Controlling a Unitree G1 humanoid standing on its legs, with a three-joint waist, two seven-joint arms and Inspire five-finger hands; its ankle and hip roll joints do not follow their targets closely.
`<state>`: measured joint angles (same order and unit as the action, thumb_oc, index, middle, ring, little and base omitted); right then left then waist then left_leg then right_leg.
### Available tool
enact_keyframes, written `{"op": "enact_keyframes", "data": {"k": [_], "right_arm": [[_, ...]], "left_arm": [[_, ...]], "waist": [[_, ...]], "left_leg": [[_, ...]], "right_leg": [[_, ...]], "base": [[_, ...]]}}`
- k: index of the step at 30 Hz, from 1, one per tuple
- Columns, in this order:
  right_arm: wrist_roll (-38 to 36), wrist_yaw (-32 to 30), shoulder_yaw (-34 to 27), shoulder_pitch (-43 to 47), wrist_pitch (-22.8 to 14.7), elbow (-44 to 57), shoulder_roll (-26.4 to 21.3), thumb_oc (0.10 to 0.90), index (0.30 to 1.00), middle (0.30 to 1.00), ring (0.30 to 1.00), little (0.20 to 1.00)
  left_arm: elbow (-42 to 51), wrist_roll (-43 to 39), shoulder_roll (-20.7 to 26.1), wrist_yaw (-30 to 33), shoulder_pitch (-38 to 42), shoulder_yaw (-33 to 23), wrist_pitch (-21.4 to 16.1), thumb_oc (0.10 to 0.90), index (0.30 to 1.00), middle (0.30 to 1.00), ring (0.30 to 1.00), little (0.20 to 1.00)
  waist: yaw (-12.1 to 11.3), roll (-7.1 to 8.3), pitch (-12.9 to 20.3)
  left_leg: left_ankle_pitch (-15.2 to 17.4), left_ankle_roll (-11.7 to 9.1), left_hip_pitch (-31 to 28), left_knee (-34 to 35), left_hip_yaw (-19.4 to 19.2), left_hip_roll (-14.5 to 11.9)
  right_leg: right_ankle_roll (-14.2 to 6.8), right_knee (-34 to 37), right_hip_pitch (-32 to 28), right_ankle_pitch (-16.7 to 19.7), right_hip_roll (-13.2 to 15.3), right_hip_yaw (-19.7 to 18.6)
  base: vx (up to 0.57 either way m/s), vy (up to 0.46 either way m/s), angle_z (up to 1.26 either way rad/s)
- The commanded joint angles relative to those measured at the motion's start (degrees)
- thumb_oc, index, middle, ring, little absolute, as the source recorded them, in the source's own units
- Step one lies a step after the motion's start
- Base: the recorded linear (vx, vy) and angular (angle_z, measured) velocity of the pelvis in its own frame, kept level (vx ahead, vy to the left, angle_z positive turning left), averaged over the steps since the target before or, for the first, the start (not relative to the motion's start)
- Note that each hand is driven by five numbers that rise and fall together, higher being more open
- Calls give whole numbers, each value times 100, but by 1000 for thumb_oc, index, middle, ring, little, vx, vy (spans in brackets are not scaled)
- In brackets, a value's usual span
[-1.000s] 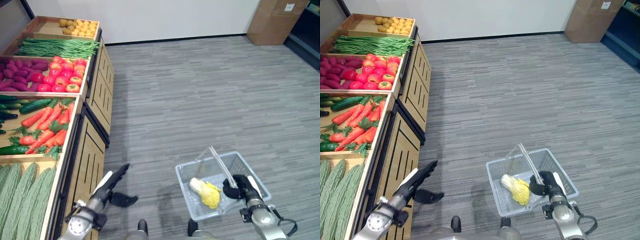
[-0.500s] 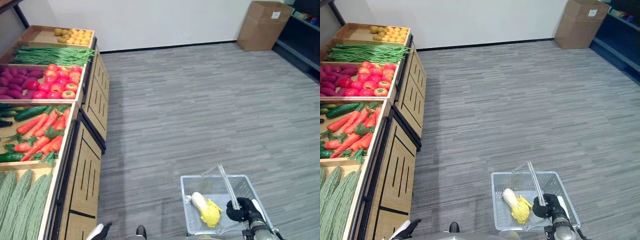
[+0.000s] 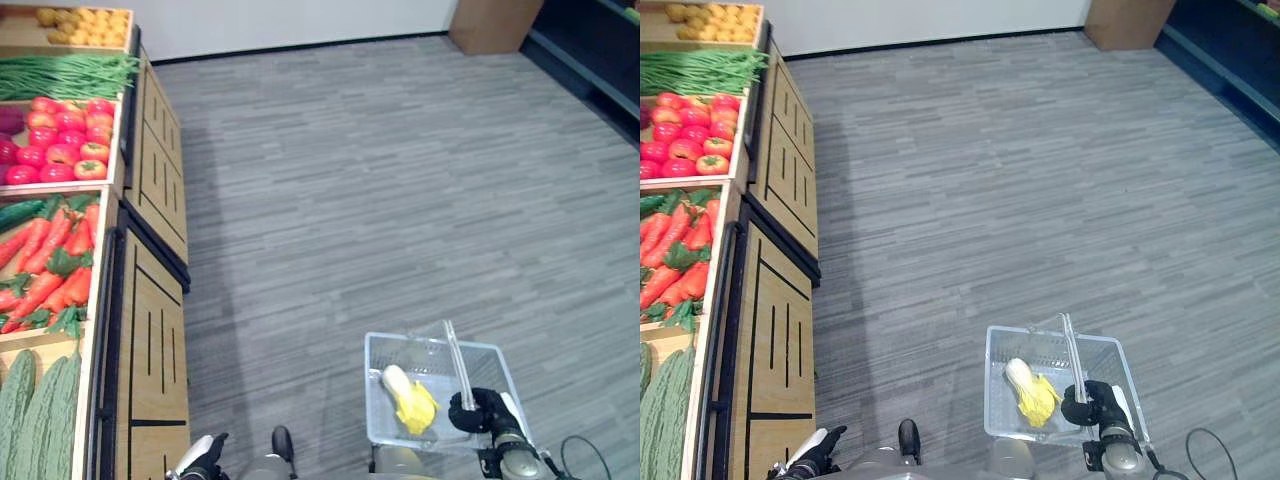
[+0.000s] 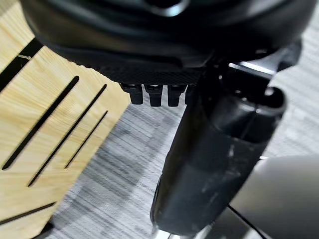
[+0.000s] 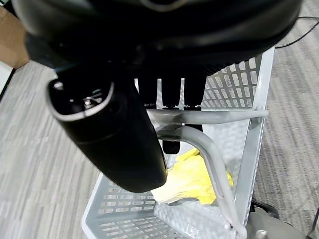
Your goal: Get the vegetables into the basket
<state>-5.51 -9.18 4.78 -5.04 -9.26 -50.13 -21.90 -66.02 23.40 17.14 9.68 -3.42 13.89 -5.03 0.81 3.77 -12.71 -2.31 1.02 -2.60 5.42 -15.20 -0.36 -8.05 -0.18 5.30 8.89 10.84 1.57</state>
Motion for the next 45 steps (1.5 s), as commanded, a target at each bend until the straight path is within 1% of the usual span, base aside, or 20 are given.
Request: {"op": "enact_keyframes", "data": {"k": [1, 2, 4, 7, 11, 13, 14, 15, 19, 22, 24, 25, 28, 31, 34, 37, 39, 41, 43, 45], "right_arm": [[-239, -249, -136, 457, -478, 466, -327, 400, 300, 300, 300, 300], [-239, -249, -136, 457, -478, 466, -327, 400, 300, 300, 300, 300], [-275, -286, -67, 625, -463, 479, -344, 400, 300, 300, 300, 300], [-271, -325, -21, 647, -456, 460, -327, 400, 300, 300, 300, 300], [-269, -309, -12, 544, -445, 466, -326, 400, 300, 300, 300, 300], [-288, -263, -4, 502, -447, 430, -417, 400, 300, 300, 300, 300], [-288, -262, -4, 501, -447, 430, -420, 400, 300, 300, 300, 300], [-285, -236, -48, 385, -475, 558, -468, 400, 300, 300, 300, 300], [-355, -218, -171, 247, -519, 653, -627, 400, 300, 300, 300, 300], [-368, -251, -247, 185, -545, 667, -736, 400, 300, 300, 300, 300], [-374, -258, -301, 145, -537, 657, -761, 400, 300, 300, 300, 300], [-399, -303, -395, 75, -518, 607, -800, 400, 300, 300, 300, 300], [-379, -341, -512, -31, -507, 659, -825, 400, 300, 300, 300, 300], [-316, -365, -515, -53, -503, 706, -838, 400, 300, 300, 300, 300], [-268, -421, -490, -71, -503, 644, -805, 400, 300, 300, 300, 300], [-209, -398, -380, 1, -484, 576, -755, 400, 300, 300, 300, 300], [-120, -366, -338, 28, -394, 324, -644, 400, 300, 300, 300, 300], [-144, -361, -355, 51, -366, 252, -601, 400, 300, 300, 300, 300], [-185, -351, -322, 147, -360, 192, -497, 400, 300, 300, 300, 300], [-183, -351, -276, 210, -346, 111, -462, 400, 300, 300, 300, 300]], "left_arm": [[-108, -336, 235, 242, 144, -182, -3, 900, 1000, 1000, 1000, 1000], [-108, -336, 235, 242, 144, -182, -3, 900, 1000, 1000, 1000, 1000], [-165, -516, 268, 322, 269, -262, 7, 900, 1000, 1000, 1000, 1000], [-272, -618, 176, 361, 342, -279, 26, 900, 1000, 1000, 1000, 1000], [-382, -688, 54, 377, 280, -266, 43, 900, 1000, 1000, 1000, 1000], [-445, -812, -64, 369, 226, -281, 63, 900, 1000, 1000, 1000, 1000], [-445, -812, -67, 369, 224, -281, 63, 900, 1000, 1000, 1000, 1000], [-485, -819, -99, 364, 195, -275, 56, 900, 1000, 1000, 1000, 1000], [-501, -812, -148, 365, 232, -216, 66, 900, 1000, 1000, 1000, 1000], [-477, -848, -185, 382, 333, -168, 77, 900, 1000, 1000, 1000, 1000], [-473, -861, -200, 379, 351, -163, 83, 900, 1000, 1000, 1000, 1000], [-364, -900, -201, 377, 382, -119, 83, 900, 1000, 1000, 1000, 1000], [-351, -860, -231, 396, 466, -48, 92, 900, 1000, 1000, 1000, 1000], [-408, -794, -243, 430, 486, -17, 96, 900, 1000, 1000, 1000, 1000], [-398, -660, -243, 433, 497, 54, 121, 900, 1000, 1000, 1000, 1000], [-436, -545, -190, 425, 466, 68, 149, 900, 1000, 1000, 1000, 1000], [-484, -521, -161, 409, 418, 12, 180, 900, 1000, 1000, 1000, 1000], [-504, -493, -146, 384, 412, 20, 179, 900, 1000, 1000, 1000, 1000], [-560, -548, -66, 397, 473, -33, 195, 900, 1000, 1000, 1000, 1000], [-581, -603, -40, 408, 515, -75, 204, 900, 1000, 1000, 1000, 1000]], "waist": [[-116, -5, -106], [-117, -5, -107], [-94, 18, -209], [1, 53, -220], [62, 33, -105], [69, -88, 17], [78, -95, 20], [91, -191, 58], [138, -346, 69], [176, -368, -17], [196, -367, -49], [158, -355, -150], [139, -298, -186], [117, -292, -174], [23, -323, -152], [-90, -284, -98], [-163, -224, 50], [-184, -174, 85], [-211, -32, 108], [-230, 17, 119]], "left_leg": [[685, -139, -111, -553, 231, -112], [685, -139, -112, -553, 231, -112], [760, -199, -240, -536, 230, -150], [976, -298, -491, -627, 393, -197], [1090, -406, -761, -658, 583, -289], [939, -549, -853, -667, 712, -537], [937, -554, -853, -663, 720, -545], [649, -692, -853, -699, 810, -747], [74, -885, -662, -956, 1007, -990], [-351, -969, -284, -1605, 1009, -1079], [-426, -961, -141, -1835, 991, -1098], [-453, -908, 172, -1852, 909, -1031], [-209, -812, 632, -1421, 690, -904], [-261, -810, 839, -983, 558, -874], [-828, -903, 1212, -452, 262, -1014], [-996, -937, 1210, -284, 66, -1123], [-788, -748, 1062, -357, -108, -970], [-682, -684, 1039, -382, -134, -907], [-410, -530, 1093, -633, -211, -721], [-322, -485, 1134, -702, -233, -664]], "right_leg": [[-544, -766, 102, -166, 262, 75], [-544, -766, 101, -166, 262, 75], [-529, -359, 451, 82, 235, 95], [-574, 7, 696, 154, 203, 120], [-506, -95, 616, 91, 122, 224], [-333, -337, 531, -129, -15, 457], [-329, -342, 530, -136, -19, 469], [-215, -501, 507, -329, -142, 624], [19, -562, 401, -628, -329, 755], [227, -559, 198, -854, -397, 865], [284, -561, 102, -947, -408, 921], [301, -527, -88, -1030, -364, 991], [222, -326, -353, -1055, -238, 1144], [178, -217, -500, -1095, -226, 1164], [149, -119, -813, -1199, -280, 1148], [85, -79, -1093, -1300, -286, 1068], [-69, -167, -1323, -1373, -42, 951], [-131, -176, -1333, -1329, 62, 927], [-279, -246, -1236, -1024, 299, 785], [-335, -266, -1174, -893, 371, 740]], "base": [[51, 21, -9], [89, -20, 4], [179, -95, 5], [280, -131, -7], [299, -216, 65], [217, -226, 32], [212, -287, 6], [207, -288, 14], [164, -266, 31], [120, -225, 29], [86, -147, 30], [93, -115, 21], [150, -67, 50], [147, 34, 36], [241, 87, -14], [322, 161, -15], [429, 355, -52], [207, 256, -29], [175, 290, -5], [76, 164, 14]]}}
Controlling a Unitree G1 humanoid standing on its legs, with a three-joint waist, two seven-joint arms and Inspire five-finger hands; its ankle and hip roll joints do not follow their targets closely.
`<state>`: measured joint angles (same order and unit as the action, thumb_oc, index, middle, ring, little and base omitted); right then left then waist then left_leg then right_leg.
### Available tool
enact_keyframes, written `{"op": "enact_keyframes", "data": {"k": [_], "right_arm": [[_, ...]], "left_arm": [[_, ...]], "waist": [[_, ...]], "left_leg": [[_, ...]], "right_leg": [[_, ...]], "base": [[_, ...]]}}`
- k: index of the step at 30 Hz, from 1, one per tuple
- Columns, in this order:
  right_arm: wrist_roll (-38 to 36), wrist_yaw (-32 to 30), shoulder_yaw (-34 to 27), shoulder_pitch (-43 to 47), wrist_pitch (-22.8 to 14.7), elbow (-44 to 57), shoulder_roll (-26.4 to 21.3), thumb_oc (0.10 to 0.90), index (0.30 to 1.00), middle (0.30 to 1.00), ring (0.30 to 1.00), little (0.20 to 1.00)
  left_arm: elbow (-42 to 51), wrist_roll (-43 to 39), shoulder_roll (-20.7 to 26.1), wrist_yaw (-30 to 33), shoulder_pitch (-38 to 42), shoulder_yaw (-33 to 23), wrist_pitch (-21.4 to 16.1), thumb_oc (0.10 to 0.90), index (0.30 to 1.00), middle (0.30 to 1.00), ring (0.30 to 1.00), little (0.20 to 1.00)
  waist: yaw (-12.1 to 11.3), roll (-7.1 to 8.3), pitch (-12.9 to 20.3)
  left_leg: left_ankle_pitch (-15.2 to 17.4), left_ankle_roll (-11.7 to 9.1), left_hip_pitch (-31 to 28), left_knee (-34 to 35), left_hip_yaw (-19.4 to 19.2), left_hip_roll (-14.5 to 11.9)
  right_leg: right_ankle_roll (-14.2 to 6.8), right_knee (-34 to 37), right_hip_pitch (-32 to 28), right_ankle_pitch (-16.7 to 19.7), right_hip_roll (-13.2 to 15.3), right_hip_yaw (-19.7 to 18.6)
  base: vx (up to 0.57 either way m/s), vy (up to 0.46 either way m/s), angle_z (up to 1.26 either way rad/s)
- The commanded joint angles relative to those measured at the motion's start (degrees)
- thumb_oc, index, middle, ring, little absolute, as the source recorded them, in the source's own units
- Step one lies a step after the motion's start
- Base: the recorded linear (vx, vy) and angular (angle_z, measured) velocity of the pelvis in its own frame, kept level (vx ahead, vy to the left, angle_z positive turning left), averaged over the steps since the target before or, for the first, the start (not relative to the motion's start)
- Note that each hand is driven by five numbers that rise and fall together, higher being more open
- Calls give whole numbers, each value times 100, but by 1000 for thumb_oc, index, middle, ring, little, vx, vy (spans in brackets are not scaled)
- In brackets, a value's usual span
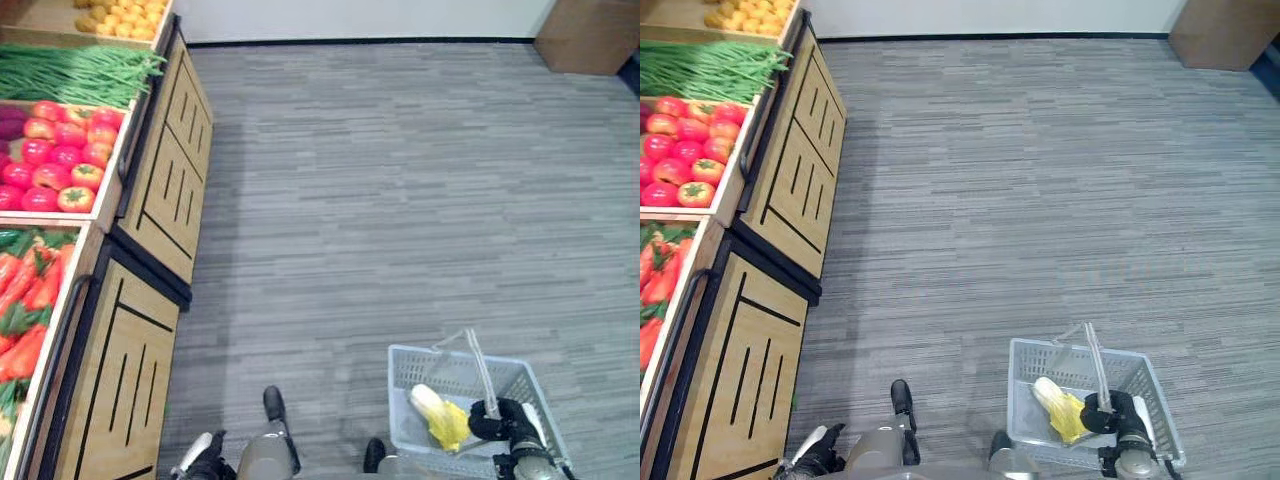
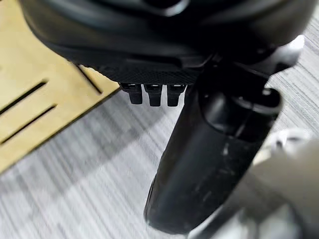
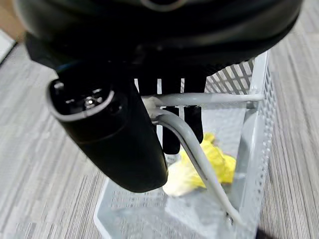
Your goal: Get the vegetables into the basket
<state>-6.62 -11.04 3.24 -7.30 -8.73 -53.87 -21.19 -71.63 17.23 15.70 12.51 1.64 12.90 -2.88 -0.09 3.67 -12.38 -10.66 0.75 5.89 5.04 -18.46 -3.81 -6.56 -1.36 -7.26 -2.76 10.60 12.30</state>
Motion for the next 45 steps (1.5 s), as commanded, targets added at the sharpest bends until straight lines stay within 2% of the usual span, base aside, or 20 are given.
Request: {"op": "enact_keyframes", "data": {"k": [1, 3, 7, 8, 10, 13, 18, 21, 24, 28, 31, 33, 36, 38, 39, 40, 42, 43, 44, 45], "right_arm": [[-52, -157, -35, 545, -372, 515, -488, 400, 300, 300, 300, 300], [-57, -176, 98, 776, -360, 508, -438, 400, 300, 300, 300, 300], [-60, -159, 174, 857, -368, 450, -379, 400, 300, 300, 300, 300], [-38, -134, 207, 839, -364, 541, -349, 400, 300, 300, 300, 300], [-52, -134, 203, 815, -372, 602, -342, 400, 300, 300, 300, 300], [-91, -163, 198, 842, -400, 681, -370, 400, 300, 300, 300, 300], [-44, -142, 192, 781, -411, 749, -407, 400, 300, 300, 300, 300], [-19, -84, 118, 610, -399, 706, -419, 400, 300, 300, 300, 300], [-36, -35, 126, 624, -407, 705, -469, 400, 300, 300, 300, 300], [-38, 44, 132, 529, -448, 683, -640, 400, 300, 300, 300, 300], [-52, 46, 106, 500, -458, 678, -685, 400, 300, 300, 300, 300], [-99, -27, 14, 482, -455, 532, -759, 400, 300, 300, 300, 300], [-155, -73, -55, 480, -434, 551, -799, 400, 300, 300, 300, 300], [-186, -93, -92, 459, -441, 551, -801, 400, 300, 300, 300, 300], [-190, -112, -108, 416, -437, 541, -781, 400, 300, 300, 300, 300], [-190, -112, -108, 412, -438, 541, -781, 400, 300, 300, 300, 300], [-185, -134, -97, 384, -440, 571, -753, 400, 300, 300, 300, 300], [-157, -133, -70, 391, -441, 575, -748, 400, 300, 300, 300, 300], [-146, -124, -57, 406, -442, 557, -747, 400, 300, 300, 300, 300], [-125, -115, -35, 408, -446, 567, -725, 400, 300, 300, 300, 300]], "left_arm": [[-7, -101, 167, 167, 71, -62, 2, 900, 1000, 1000, 1000, 1000], [46, -206, 228, 232, 95, -116, 26, 900, 1000, 1000, 1000, 1000], [81, -228, 251, 223, 120, -113, 34, 900, 1000, 1000, 1000, 1000], [91, -268, 279, 226, 142, -137, 36, 900, 1000, 1000, 1000, 1000], [56, -296, 295, 227, 161, -171, 45, 900, 1000, 1000, 1000, 1000], [-21, -303, 276, 233, 176, -190, 47, 900, 1000, 1000, 1000, 1000], [-134, -240, 225, 198, 155, -226, 36, 900, 1000, 1000, 1000, 1000], [-205, -184, 156, 161, -38, -259, 30, 900, 1000, 1000, 1000, 1000], [-227, -204, 100, 149, -101, -266, 27, 900, 1000, 1000, 1000, 1000], [-340, -259, 63, 139, -196, -276, 44, 900, 1000, 1000, 1000, 1000], [-371, -222, 59, 134, -202, -254, 59, 900, 1000, 1000, 1000, 1000], [-360, -259, 18, 128, -127, -208, 79, 900, 1000, 1000, 1000, 1000], [-285, -256, -45, 124, -12, -91, 85, 900, 1000, 1000, 1000, 1000], [-260, -231, -59, 149, 51, -18, 107, 900, 1000, 1000, 1000, 1000], [-266, -121, -58, 163, 105, 44, 143, 900, 1000, 1000, 1000, 1000], [-266, -120, -58, 164, 103, 45, 144, 900, 1000, 1000, 1000, 1000], [-253, -15, -47, 185, 132, 87, 170, 900, 1000, 1000, 1000, 1000], [-265, 12, -44, 186, 127, 70, 179, 900, 1000, 1000, 1000, 1000], [-304, 46, -35, 187, 98, 59, 183, 900, 1000, 1000, 1000, 1000], [-325, 56, -26, 183, 72, 51, 191, 900, 1000, 1000, 1000, 1000]], "waist": [[-169, 114, 85], [-254, 178, 22], [-280, 105, -50], [-160, 39, -126], [-75, -59, -195], [61, -78, -361], [298, -36, -401], [361, 0, -274], [348, -46, -200], [316, -149, -51], [321, -172, -40], [346, -188, -73], [395, -174, -160], [386, -158, -199], [423, -173, -191], [427, -167, -200], [455, -214, -182], [404, -232, -186], [376, -220, -170], [373, -231, -183]], "left_leg": [[685, -361, 339, -789, 97, -203], [909, -170, 246, -804, 99, -31], [1087, -18, -41, -708, 113, 81], [1129, 1, -322, -549, 193, 139], [1155, -19, -519, -442, 311, 132], [1320, -68, -788, -478, 552, 179], [1648, -172, -1182, -601, 925, 265], [1806, -224, -1400, -669, 1170, 305], [1762, -305, -1436, -686, 1238, 202], [1376, -608, -1465, -827, 1561, -236], [1258, -679, -1415, -894, 1623, -331], [940, -788, -1134, -1344, 1385, -487], [836, -766, -743, -1711, 866, -517], [910, -683, -451, -1483, 581, -451], [795, -657, -148, -1174, 69, -498], [805, -658, -166, -1173, 71, -489], [529, -778, 55, -915, -332, -612], [289, -764, 155, -795, -423, -663], [236, -858, 179, -750, -403, -687], [163, -812, 121, -723, -544, -743]], "right_leg": [[-556, -287, 176, 512, 510, -400], [-619, -886, 434, 929, 647, -472], [-564, -1677, 795, 1142, 618, -548], [-477, -1910, 1164, 1116, 415, -682], [-389, -1808, 1589, 907, 166, -731], [-369, -1423, 1900, 741, 6, -772], [-525, -371, 2105, 942, -145, -1196], [-517, -321, 1992, 1018, -177, -1243], [-436, -329, 1900, 1011, -237, -1134], [-150, -562, 1719, 577, -488, -828], [-73, -583, 1624, 465, -540, -740], [74, -650, 1448, 239, -508, -515], [167, -582, 1146, 89, -421, -247], [133, -485, 997, 63, -346, -78], [106, -403, 866, 31, -303, 109], [100, -411, 849, 13, -294, 112], [53, -343, 684, -104, -338, 191], [81, -304, 639, -53, -376, 262], [45, -288, 495, -171, -380, 243], [79, -304, 465, -149, -418, 287]], "base": [[102, 201, 5], [143, 306, 0], [119, 185, -15], [250, 200, 22], [202, 97, 29], [222, -26, 54], [239, -79, 53], [305, -165, 81], [149, -156, 52], [197, -317, 38], [111, -214, 30], [92, -244, 41], [59, -175, 80], [55, -81, 74], [73, -29, 75], [94, -4, 84], [141, 39, 66], [238, 58, 26], [146, 55, 4], [194, 90, -10]]}}
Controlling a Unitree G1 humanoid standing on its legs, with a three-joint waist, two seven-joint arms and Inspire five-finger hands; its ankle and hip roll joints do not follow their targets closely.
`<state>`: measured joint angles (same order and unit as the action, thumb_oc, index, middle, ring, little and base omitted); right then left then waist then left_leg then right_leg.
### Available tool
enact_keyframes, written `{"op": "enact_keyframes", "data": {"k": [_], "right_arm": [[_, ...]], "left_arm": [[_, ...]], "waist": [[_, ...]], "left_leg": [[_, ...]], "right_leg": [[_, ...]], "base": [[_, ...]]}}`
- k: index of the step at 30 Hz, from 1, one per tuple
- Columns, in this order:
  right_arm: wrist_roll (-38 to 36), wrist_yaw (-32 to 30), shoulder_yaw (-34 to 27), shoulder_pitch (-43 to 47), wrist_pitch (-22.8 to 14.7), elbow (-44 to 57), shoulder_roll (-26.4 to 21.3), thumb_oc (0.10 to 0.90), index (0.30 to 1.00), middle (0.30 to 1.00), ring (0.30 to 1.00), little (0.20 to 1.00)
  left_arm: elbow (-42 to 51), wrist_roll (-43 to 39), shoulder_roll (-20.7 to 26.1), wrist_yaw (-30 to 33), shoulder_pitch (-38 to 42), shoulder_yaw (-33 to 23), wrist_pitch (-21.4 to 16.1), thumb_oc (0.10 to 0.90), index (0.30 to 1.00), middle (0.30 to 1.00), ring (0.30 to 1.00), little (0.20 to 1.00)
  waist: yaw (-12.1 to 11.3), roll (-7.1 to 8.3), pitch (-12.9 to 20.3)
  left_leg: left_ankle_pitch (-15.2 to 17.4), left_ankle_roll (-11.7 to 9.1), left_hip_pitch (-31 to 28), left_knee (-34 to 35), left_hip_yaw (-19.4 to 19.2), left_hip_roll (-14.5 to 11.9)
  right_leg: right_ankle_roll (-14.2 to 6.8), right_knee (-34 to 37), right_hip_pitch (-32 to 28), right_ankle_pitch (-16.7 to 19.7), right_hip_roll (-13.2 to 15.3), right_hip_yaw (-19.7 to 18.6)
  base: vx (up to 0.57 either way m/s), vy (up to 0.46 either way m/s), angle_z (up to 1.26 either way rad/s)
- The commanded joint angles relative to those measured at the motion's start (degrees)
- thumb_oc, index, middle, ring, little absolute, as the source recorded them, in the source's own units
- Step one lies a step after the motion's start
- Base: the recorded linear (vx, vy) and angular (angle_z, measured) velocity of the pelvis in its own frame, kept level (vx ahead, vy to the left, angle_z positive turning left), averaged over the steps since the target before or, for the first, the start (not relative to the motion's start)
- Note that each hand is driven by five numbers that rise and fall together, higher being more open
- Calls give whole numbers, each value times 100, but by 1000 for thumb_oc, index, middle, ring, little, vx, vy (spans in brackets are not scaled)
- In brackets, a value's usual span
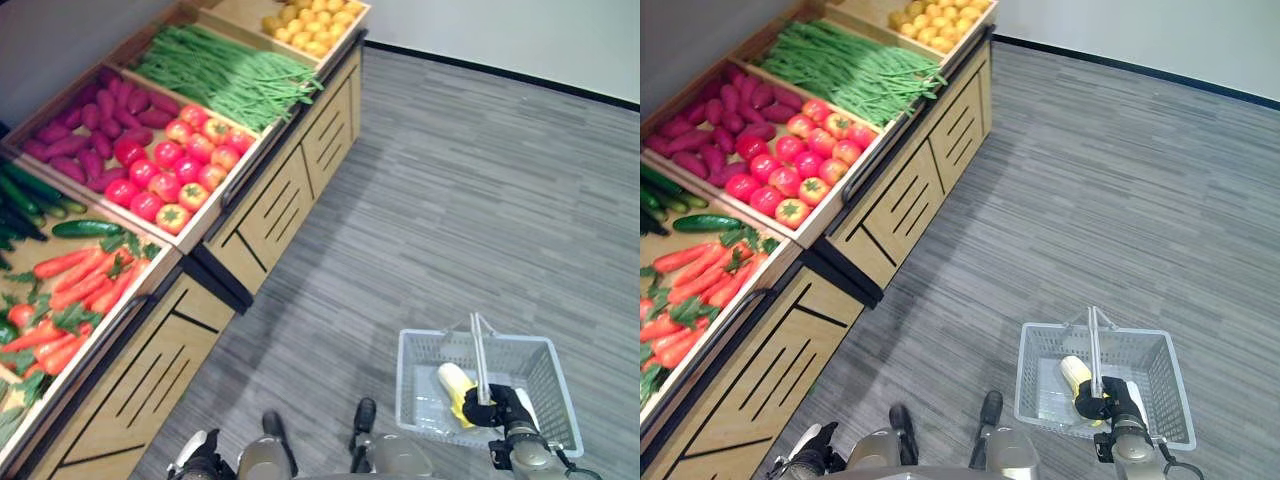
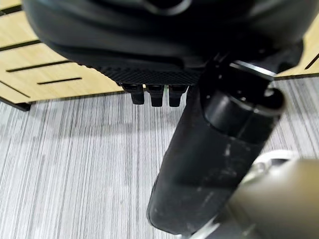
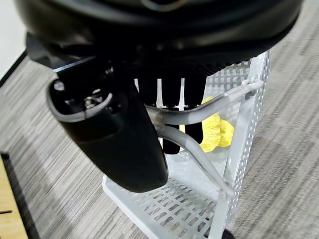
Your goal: Get the vegetables into the basket
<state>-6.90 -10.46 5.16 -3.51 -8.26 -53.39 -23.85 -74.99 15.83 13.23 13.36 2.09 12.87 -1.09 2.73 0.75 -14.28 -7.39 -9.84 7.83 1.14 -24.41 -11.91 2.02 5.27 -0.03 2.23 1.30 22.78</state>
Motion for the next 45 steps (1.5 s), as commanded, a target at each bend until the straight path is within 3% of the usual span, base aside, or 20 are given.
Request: {"op": "enact_keyframes", "data": {"k": [1, 6, 10, 14, 17, 18, 20, 23, 27, 29, 32, 33, 38, 41, 45], "right_arm": [[-65, -174, -221, 17, -492, 536, -438, 400, 300, 300, 300, 300], [-30, -190, -219, 28, -477, 423, -344, 400, 300, 300, 300, 300], [37, -147, -115, 89, -434, 389, -232, 400, 300, 300, 300, 300], [118, -155, 66, 325, -393, 229, -104, 400, 300, 300, 300, 300], [137, -153, 135, 456, -385, 128, -69, 400, 300, 300, 300, 300], [137, -153, 136, 457, -386, 128, -69, 400, 300, 300, 300, 300], [154, -188, 202, 500, -379, 62, -45, 400, 300, 300, 300, 300], [13, -313, 137, 607, -398, -534, 20, 400, 300, 300, 300, 300], [-189, -343, 7, 565, -401, -896, 85, 400, 300, 300, 300, 300], [-223, -316, -26, 496, -388, -977, 110, 400, 300, 300, 300, 300], [-190, -253, -7, 484, -332, -1286, 93, 400, 300, 300, 300, 300], [-124, -189, 7, 482, -285, -1512, 53, 400, 300, 300, 300, 300], [-217, -202, -147, 421, -259, -1750, -75, 400, 300, 300, 300, 300], [-309, -201, -274, 308, -264, -1775, -125, 400, 300, 300, 300, 300], [-335, -204, -249, 276, -233, -1917, -94, 400, 300, 300, 300, 300]], "left_arm": [[-2, 204, 232, 101, -14, 22, 20, 900, 1000, 1000, 1000, 1000], [-79, 275, 222, 76, -88, 5, 32, 900, 1000, 1000, 1000, 1000], [-103, 139, 281, 92, -83, -127, 36, 900, 1000, 1000, 1000, 1000], [-173, 55, 322, 145, -86, -237, 68, 900, 1000, 1000, 1000, 1000], [-176, -11, 379, 163, -88, -308, 75, 900, 1000, 1000, 1000, 1000], [-176, -11, 380, 163, -87, -309, 75, 900, 1000, 1000, 1000, 1000], [-179, -40, 455, 197, -42, -289, 65, 900, 1000, 1000, 1000, 1000], [-58, -202, 500, 329, 115, -191, -70, 900, 1000, 1000, 1000, 1000], [142, -451, 541, 344, 158, -152, -264, 900, 1000, 1000, 1000, 1000], [154, -500, 545, 321, 156, -121, -279, 900, 1000, 1000, 1000, 1000], [156, -522, 523, 334, 118, -99, -279, 900, 1000, 1000, 1000, 1000], [124, -621, 495, 293, 54, -147, -296, 900, 1000, 1000, 1000, 1000], [76, -969, 392, 243, 102, -269, -306, 900, 1000, 1000, 1000, 1000], [103, -1122, 313, 286, 171, -325, -287, 900, 1000, 1000, 1000, 1000], [103, -1378, 243, 333, 172, -468, -315, 900, 1000, 1000, 1000, 1000]], "waist": [[79, 56, 34], [-1, 109, 146], [-104, 236, 175], [-251, 391, 203], [-313, 350, 173], [-315, 356, 176], [-215, 277, 107], [-150, 185, 57], [-50, 246, 45], [-36, 262, 66], [-105, 306, 107], [-155, 271, 156], [-158, 143, 147], [-11, 159, 140], [13, 103, 236]], "left_leg": [[-103, 290, -191, -203, 20, 104], [58, 459, -376, -170, -44, 283], [297, 591, -358, -358, -80, 386], [589, 776, -391, -402, -136, 571], [610, 910, -572, -167, -106, 685], [606, 913, -572, -159, -111, 693], [618, 940, -803, 86, 221, 754], [637, 821, -969, 192, 633, 707], [743, 681, -1086, 113, 1120, 646], [755, 627, -1152, 131, 1316, 600], [705, 533, -1139, 87, 1526, 472], [584, 434, -1130, 142, 1629, 285], [265, 279, -933, 166, 1932, 43], [363, 304, -872, -169, 1422, 49], [418, 289, -955, -180, 1237, 134]], "right_leg": [[-801, -966, -293, -690, 490, -772], [-901, -1070, -435, -750, 646, -857], [-1007, -1080, -465, -701, 812, -921], [-1231, -1185, -383, -398, 1009, -980], [-1384, -2118, -10, -132, 1104, -1116], [-1387, -2136, 5, -140, 1113, -1123], [-1357, -2499, 428, -73, 897, -1692], [-1256, -1731, 710, -259, 796, -2050], [-1335, -964, 914, 51, 817, -2646], [-1360, -968, 965, 108, 792, -2687], [-1278, -965, 807, 56, 768, -2446], [-1169, -973, 709, -28, 602, -2322], [-928, -1101, 588, -307, 381, -1957], [-852, -1074, 453, -331, 511, -1663], [-841, -859, 318, -300, 485, -1517]], "base": [[146, 119, -16], [163, 155, -22], [107, 140, 6], [75, 145, 6], [30, 146, -13], [43, 80, -3], [96, 26, 26], [163, -126, 107], [131, -206, 72], [98, -252, 86], [77, -352, 127], [106, -417, 77], [39, -278, 41], [1, -104, 68], [28, -46, 44]]}}
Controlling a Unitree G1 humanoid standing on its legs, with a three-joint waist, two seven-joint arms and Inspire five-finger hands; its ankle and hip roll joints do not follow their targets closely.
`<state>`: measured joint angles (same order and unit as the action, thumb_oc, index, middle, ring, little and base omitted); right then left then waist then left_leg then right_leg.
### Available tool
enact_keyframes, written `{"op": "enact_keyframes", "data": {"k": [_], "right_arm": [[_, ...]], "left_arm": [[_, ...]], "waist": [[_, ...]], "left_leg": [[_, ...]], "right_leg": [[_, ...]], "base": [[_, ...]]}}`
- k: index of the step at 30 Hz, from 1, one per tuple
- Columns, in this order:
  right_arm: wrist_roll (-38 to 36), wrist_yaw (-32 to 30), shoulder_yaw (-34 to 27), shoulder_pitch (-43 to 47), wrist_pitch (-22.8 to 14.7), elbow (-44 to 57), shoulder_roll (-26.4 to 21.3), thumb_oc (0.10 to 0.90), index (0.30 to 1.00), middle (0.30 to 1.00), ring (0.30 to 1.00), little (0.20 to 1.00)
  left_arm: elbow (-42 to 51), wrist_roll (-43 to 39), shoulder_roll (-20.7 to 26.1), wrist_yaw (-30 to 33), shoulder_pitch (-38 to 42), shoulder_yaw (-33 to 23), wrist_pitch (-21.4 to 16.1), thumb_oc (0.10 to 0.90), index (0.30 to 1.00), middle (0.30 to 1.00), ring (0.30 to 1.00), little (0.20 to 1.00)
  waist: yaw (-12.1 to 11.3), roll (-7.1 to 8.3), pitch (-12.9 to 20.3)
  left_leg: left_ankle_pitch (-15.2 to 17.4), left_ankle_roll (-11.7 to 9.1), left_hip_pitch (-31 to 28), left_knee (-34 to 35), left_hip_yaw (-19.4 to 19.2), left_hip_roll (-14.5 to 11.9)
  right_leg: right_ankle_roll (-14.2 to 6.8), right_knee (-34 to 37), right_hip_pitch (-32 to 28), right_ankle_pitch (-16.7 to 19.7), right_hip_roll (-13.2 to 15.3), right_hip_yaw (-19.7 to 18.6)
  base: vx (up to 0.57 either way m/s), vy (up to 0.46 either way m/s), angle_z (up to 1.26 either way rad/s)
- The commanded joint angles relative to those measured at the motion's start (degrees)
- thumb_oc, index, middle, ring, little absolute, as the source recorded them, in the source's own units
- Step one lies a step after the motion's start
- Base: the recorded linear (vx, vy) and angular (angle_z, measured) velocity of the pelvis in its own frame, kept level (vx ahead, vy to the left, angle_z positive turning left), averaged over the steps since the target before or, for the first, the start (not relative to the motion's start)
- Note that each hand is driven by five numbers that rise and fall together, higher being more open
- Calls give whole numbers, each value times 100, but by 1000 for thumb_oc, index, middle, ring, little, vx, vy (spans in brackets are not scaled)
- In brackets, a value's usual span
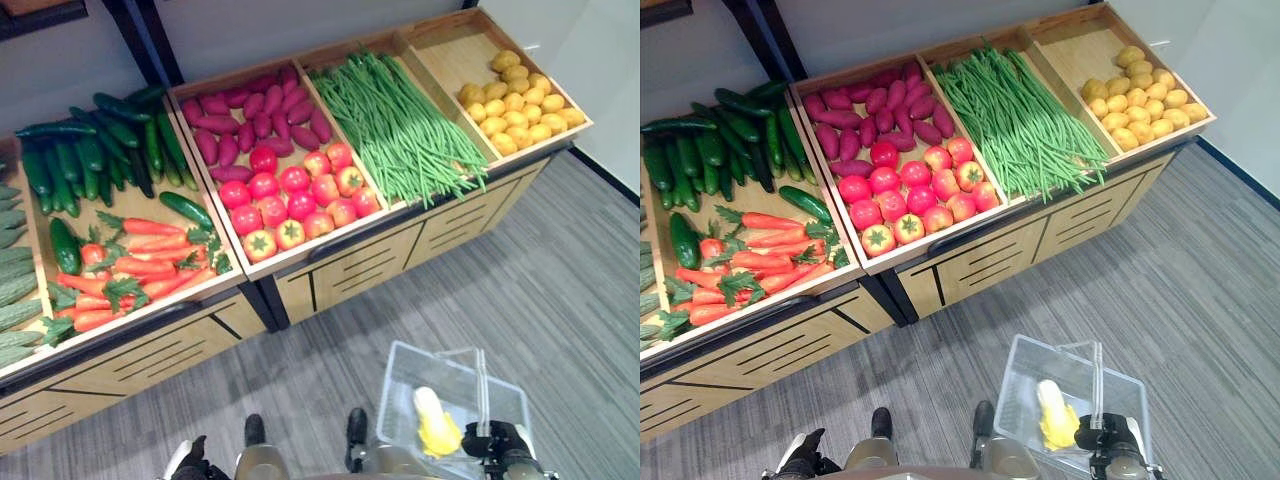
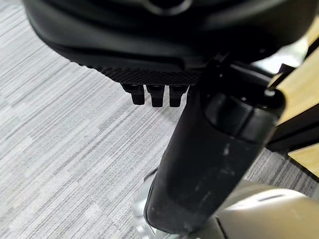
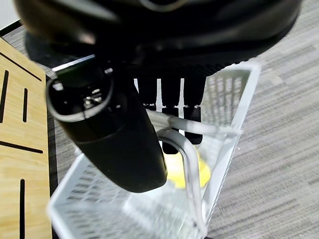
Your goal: Get the vegetables into the basket
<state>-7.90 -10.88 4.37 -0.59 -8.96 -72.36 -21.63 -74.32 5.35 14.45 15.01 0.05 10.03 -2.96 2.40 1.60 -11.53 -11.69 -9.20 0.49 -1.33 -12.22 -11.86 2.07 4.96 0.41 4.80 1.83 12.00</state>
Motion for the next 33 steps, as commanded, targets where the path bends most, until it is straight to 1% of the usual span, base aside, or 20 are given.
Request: {"op": "enact_keyframes", "data": {"k": [1, 3, 8, 9, 10, 13, 15, 16, 18, 19, 20, 21, 22, 24, 25, 26, 27, 28, 31, 33], "right_arm": [[-231, -160, -174, -28, -157, -73, -281, 400, 300, 300, 300, 300], [-189, -148, -156, -33, -107, -86, -173, 400, 300, 300, 300, 300], [-98, -111, -131, -26, -49, -111, -101, 400, 300, 300, 300, 300], [-72, -103, -120, -16, -23, -135, -56, 400, 300, 300, 300, 300], [-19, -101, -68, 13, -2, -171, 11, 400, 300, 300, 300, 300], [-4, -122, -30, 2, 1, -158, 66, 400, 300, 300, 300, 300], [9, -118, -14, -4, 3, -165, 68, 400, 300, 300, 300, 300], [3, -119, -23, -21, 0, -173, 64, 400, 300, 300, 300, 300], [4, -87, 49, -89, -7, -173, 0, 400, 300, 300, 300, 300], [-3, -66, 104, -94, -53, -182, -48, 400, 300, 300, 300, 300], [-4, -66, 105, -93, -55, -183, -44, 400, 300, 300, 300, 300], [-5, -61, 135, -110, -120, -183, -94, 400, 300, 300, 300, 300], [-5, -61, 135, -110, -123, -185, -83, 400, 300, 300, 300, 300], [14, -110, 107, -156, -190, -207, -95, 400, 300, 300, 300, 300], [16, -113, 108, -159, -192, -207, -88, 400, 300, 300, 300, 300], [14, -149, 28, -215, -238, -226, -79, 400, 300, 300, 300, 300], [28, -170, -22, -235, -249, -245, -78, 400, 300, 300, 300, 300], [30, -171, -21, -232, -249, -244, -78, 400, 300, 300, 300, 300], [42, -196, -181, -292, -263, -222, -120, 400, 300, 300, 300, 300], [66, -164, -216, -264, -220, -198, -211, 400, 300, 300, 300, 300]], "left_arm": [[-38, -609, 56, 184, 347, -352, -123, 900, 1000, 1000, 1000, 1000], [-181, -1248, -30, 229, 309, -789, -133, 900, 1000, 1000, 1000, 1000], [-271, -1771, -60, 175, 244, -1162, -188, 900, 1000, 1000, 1000, 1000], [-299, -2082, -41, 199, 257, -1364, -247, 900, 1000, 1000, 1000, 1000], [-325, -2552, 101, 330, 283, -1749, -363, 900, 1000, 1000, 1000, 1000], [-459, -3134, 304, 639, 315, -2326, -467, 900, 1000, 1000, 1000, 1000], [-501, -3291, 399, 706, 316, -2512, -497, 900, 1000, 1000, 1000, 1000], [-580, -3526, 533, 834, 294, -2765, -530, 900, 1000, 1000, 1000, 1000], [-894, -3895, 1156, 1359, 209, -3509, -652, 900, 1000, 1000, 1000, 1000], [-834, -3768, 1468, 1498, 188, -3570, -710, 900, 1000, 1000, 1000, 1000], [-834, -3764, 1471, 1502, 189, -3572, -710, 900, 1000, 1000, 1000, 1000], [-580, -3331, 1905, 1725, 184, -3532, -751, 900, 1000, 1000, 1000, 1000], [-580, -3319, 1916, 1731, 187, -3535, -747, 900, 1000, 1000, 1000, 1000], [177, -2687, 2379, 2234, 195, -3471, -859, 900, 1000, 1000, 1000, 1000], [220, -2660, 2364, 2265, 179, -3483, -835, 900, 1000, 1000, 1000, 1000], [1305, -1886, 2678, 2643, 151, -3407, -864, 900, 1000, 1000, 1000, 1000], [1944, -1459, 2795, 2860, 109, -3372, -834, 900, 1000, 1000, 1000, 1000], [1980, -1442, 2780, 2872, 95, -3387, -810, 900, 1000, 1000, 1000, 1000], [3210, -320, 2934, 3024, 4, -3238, -524, 900, 1000, 1000, 1000, 1000], [3718, 537, 3104, 2717, 66, -2911, -374, 900, 1000, 1000, 1000, 1000]], "waist": [[63, -24, 36], [70, -75, 123], [83, -54, 169], [71, -31, 186], [45, 15, 189], [33, 54, 209], [29, 75, 221], [30, 79, 238], [38, 78, 308], [44, 61, 318], [44, 64, 318], [36, 37, 320], [35, 47, 319], [20, 30, 313], [22, 36, 318], [-8, 33, 306], [-25, 34, 307], [-21, 39, 321], [-53, 45, 317], [-16, 45, 296]], "left_leg": [[786, 194, -276, 244, -59, 118], [728, 183, -466, 587, -95, 150], [843, 214, -502, 633, -121, 247], [888, 220, -489, 633, -123, 282], [927, 242, -519, 633, -142, 321], [969, 245, -548, 633, -158, 350], [988, 241, -570, 633, -170, 355], [1002, 237, -585, 633, -180, 361], [1026, 193, -628, 633, -234, 355], [1016, 171, -638, 633, -252, 349], [1016, 170, -638, 633, -252, 348], [1001, 148, -629, 633, -244, 351], [1002, 147, -630, 633, -243, 351], [985, 128, -624, 633, -228, 356], [985, 128, -621, 633, -225, 358], [1000, 114, -632, 633, -190, 360], [1000, 115, -616, 633, -161, 366], [975, 117, -586, 633, -160, 370], [966, 119, -539, 633, -83, 373], [966, 133, -508, 633, -44, 385]], "right_leg": [[-874, -759, 215, -533, 418, -371], [-923, -672, 123, -477, 455, -394], [-1004, -411, 48, -276, 556, -418], [-1048, -332, 57, -196, 597, -419], [-1092, -264, 20, -143, 649, -444], [-1112, -212, -11, -105, 674, -490], [-1118, -183, -33, -95, 683, -499], [-1123, -165, -51, -89, 684, -505], [-1148, -80, -112, -54, 691, -510], [-1159, -65, -122, -42, 692, -513], [-1158, -65, -122, -42, 692, -514], [-1172, -52, -133, -33, 690, -493], [-1172, -51, -135, -33, 690, -492], [-1194, -47, -154, -30, 700, -444], [-1194, -47, -153, -31, 702, -441], [-1222, -50, -185, -59, 702, -399], [-1230, -50, -185, -62, 712, -379], [-1224, -44, -159, -39, 715, -380], [-1246, -48, -155, -46, 736, -314], [-1251, -46, -151, -40, 748, -286]], "base": [[92, 57, 33], [100, 123, 14], [13, 132, 1], [-10, 156, -5], [-13, 171, -5], [8, 75, -12], [14, 25, -9], [22, 36, -6], [30, 59, -4], [13, 40, -9], [-5, 29, -12], [-5, 9, -8], [-8, 13, -4], [0, 0, 0], [5, -2, 6], [9, -7, 5], [-3, -9, 5], [-9, -6, 15], [-5, -3, 16], [-3, 12, 5]]}}
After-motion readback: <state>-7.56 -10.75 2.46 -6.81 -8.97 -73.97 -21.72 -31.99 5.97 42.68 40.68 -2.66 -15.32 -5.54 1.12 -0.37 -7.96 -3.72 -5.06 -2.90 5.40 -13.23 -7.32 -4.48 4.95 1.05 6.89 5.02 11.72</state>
